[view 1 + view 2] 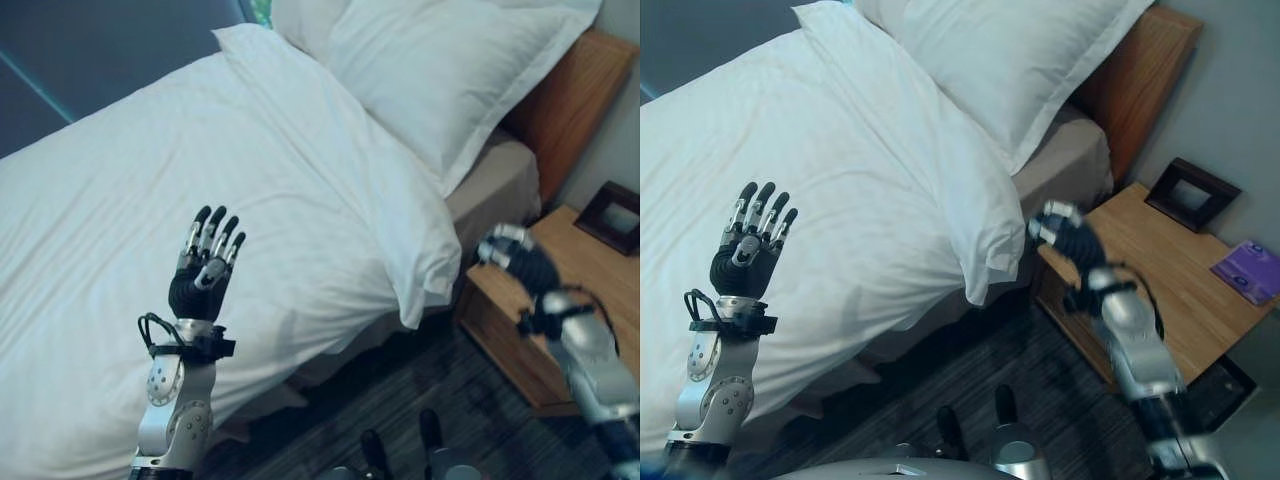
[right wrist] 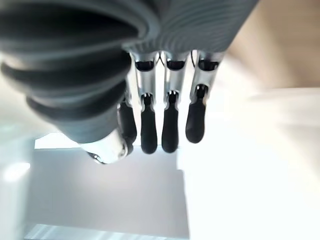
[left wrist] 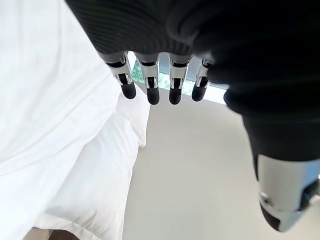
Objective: Making the bed.
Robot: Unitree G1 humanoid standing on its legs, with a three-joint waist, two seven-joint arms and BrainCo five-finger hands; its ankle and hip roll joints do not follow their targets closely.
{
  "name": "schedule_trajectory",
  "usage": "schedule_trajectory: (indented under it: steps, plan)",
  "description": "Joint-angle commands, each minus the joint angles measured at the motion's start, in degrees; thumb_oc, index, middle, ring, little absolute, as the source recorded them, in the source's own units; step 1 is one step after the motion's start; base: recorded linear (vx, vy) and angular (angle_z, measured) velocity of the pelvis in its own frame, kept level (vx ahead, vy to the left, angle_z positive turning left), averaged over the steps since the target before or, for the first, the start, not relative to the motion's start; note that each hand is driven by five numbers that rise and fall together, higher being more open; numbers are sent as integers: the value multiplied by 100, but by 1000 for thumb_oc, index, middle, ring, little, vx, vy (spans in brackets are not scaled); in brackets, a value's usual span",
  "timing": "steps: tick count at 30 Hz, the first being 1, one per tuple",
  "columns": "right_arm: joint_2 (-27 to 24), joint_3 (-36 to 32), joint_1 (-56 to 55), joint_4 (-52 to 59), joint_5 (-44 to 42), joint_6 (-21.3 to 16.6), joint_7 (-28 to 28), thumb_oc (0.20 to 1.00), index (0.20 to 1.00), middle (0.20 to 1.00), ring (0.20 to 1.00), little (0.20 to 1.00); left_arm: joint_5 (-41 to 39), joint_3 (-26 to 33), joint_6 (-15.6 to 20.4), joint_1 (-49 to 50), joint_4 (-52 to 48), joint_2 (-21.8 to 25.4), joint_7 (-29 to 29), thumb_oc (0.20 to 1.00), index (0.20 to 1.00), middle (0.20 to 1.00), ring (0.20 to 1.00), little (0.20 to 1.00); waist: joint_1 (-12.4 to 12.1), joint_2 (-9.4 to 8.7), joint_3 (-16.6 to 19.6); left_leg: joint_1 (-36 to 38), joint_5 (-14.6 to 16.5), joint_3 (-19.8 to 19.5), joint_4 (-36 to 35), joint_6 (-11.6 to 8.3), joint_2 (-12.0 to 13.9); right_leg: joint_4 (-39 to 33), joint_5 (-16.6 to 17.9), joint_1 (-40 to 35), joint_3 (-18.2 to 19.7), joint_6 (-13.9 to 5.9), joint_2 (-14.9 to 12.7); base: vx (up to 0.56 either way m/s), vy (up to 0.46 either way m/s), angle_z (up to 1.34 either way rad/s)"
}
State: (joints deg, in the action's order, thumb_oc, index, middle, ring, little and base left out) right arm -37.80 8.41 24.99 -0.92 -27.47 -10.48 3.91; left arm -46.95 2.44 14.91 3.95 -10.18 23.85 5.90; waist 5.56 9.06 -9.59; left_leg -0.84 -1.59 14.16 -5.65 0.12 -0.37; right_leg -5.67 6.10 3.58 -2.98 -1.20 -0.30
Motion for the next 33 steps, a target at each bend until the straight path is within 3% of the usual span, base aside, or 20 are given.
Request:
schedule_trajectory:
  steps: [1, 3, 6, 14, 18, 26, 30, 33]
  plan:
    - [464, 657, 1101, -500, -161, -400, -556, 200, 200, 200, 200, 200, -296, -144, 208, -264, 140, 231, -138, 1000, 1000, 1000, 1000, 1000, -272, -208, 306, 73, -232, -197, 65, -435, 279, 67, -281, -62, 53, -517, -409, -22, -7, 8]
    - [604, 880, 1535, -684, -213, -375, -622, 200, 200, 200, 200, 200, -337, -175, 199, -300, 157, 213, -171, 1000, 1000, 1000, 1000, 1000, -323, -212, 301, 67, -239, -204, 65, -434, 276, 67, -275, -67, 44, -510, -408, -11, -5, 6]
    - [1314, 1526, 2276, -1345, -494, -219, -545, 200, 200, 200, 200, 200, -409, -352, 199, -421, 253, 55, -352, 1000, 1000, 1000, 1000, 1000, -533, -243, 292, 32, -268, -259, 65, -436, 276, 67, -268, -67, -11, -487, -404, -22, -20, 10]
    - [2053, 2062, 2869, -2976, -615, 128, -427, 200, 200, 200, 200, 200, -453, -524, 257, -537, 309, 59, -407, 1000, 1000, 1000, 1000, 1000, -856, -227, 180, -155, -373, -476, 65, -456, 266, 67, -267, 16, -215, -461, -415, -26, -22, 12]
    - [2134, 1890, 3323, -4217, -862, 223, -429, 200, 200, 200, 200, 200, -393, -663, 263, -506, 354, 203, -343, 1000, 1000, 1000, 1000, 1000, -1098, -113, 85, -417, -484, -613, 65, -483, 246, 67, -220, 234, -339, -452, -421, -65, -26, 20]
    - [2072, 1866, 3610, -5245, -865, 379, -381, 200, 200, 200, 200, 200, -383, -816, 210, -434, 365, 215, -231, 1000, 1000, 1000, 1000, 1000, -1320, 63, 52, -721, -602, -710, 65, -526, 229, 67, -180, 505, -425, -438, -433, -10, -18, 9]
    - [1833, 1820, 3763, -5659, -711, 436, -382, 200, 200, 200, 200, 200, -364, -847, 219, -411, 353, 253, -188, 1000, 1000, 1000, 1000, 1000, -1368, 202, 9, -869, -658, -744, 65, -565, 207, 67, -165, 652, -457, -443, -455, -2, -12, 5]
    - [1307, 1780, 3859, -5883, -564, 445, -361, 200, 200, 200, 200, 200, -348, -825, 218, -342, 388, 220, -168, 1000, 1000, 1000, 1000, 1000, -1332, 322, -79, -1024, -690, -654, 65, -592, 207, 67, -125, 874, -372, -468, -453, -1, -14, 6]
